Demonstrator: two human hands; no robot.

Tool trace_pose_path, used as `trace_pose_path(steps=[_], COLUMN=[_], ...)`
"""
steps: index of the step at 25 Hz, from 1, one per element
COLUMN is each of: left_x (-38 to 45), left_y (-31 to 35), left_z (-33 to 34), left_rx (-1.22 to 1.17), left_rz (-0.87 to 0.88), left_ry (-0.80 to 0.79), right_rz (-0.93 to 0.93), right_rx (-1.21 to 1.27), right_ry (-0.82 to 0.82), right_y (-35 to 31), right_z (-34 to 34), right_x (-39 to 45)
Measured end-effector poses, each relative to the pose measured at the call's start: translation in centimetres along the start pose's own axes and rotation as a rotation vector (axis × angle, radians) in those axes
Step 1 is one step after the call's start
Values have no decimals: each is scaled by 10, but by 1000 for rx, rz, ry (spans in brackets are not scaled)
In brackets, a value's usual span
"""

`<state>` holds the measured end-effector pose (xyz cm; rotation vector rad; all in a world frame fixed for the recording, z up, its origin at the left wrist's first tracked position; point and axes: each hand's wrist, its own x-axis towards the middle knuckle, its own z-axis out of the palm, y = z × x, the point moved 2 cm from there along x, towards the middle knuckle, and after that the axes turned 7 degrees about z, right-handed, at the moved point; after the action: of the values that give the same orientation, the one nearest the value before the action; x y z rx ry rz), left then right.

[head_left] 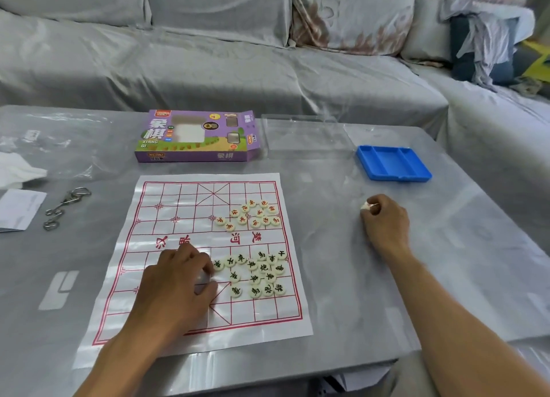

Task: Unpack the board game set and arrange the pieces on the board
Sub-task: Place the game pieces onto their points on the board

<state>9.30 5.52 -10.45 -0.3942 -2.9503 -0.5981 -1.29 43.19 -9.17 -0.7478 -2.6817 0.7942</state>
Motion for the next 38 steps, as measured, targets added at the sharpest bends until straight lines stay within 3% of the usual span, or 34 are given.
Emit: trace_pose_path(steps=[3, 6, 10, 14, 18, 20, 24, 27, 30, 35, 38], left_x=[0, -2, -2, -6, 0, -2, -4, -2, -1, -3, -2], left_y=[2, 3, 4, 2, 6, 4, 2, 2, 5, 9, 11], left_z=[-1, -1, -4, -7, -7, -6, 0, 2, -1, -3, -7], left_rx=[8, 31, -6, -13, 52, 46, 19, 35, 44, 32, 4], left_rz=[10, 23, 12, -11, -11, -9, 25, 5, -19, -23, -44], left_ry=[6, 23, -4, -42, -73, -56, -11, -4, 7, -12, -3], right_rz=[-75, -345, -705, -779, -863, -797, -270, 18, -49, -20, -174], right_rx=[133, 195, 33, -216, -182, -73, -61, -142, -277, -112, 34], right_ry=[-55, -114, -140, -62, -238, -221, -14, -35, -76, -53, -15], right_y=[-33, -95, -170, -201, -200, -183, -87, -19, -4, -15, -70], right_z=[1, 20, 77, 122, 119, 98, 32, 7, 20, 13, 16], right_x=[-16, -51, -93, -115, -117, -101, -32, -3, 12, 9, -22])
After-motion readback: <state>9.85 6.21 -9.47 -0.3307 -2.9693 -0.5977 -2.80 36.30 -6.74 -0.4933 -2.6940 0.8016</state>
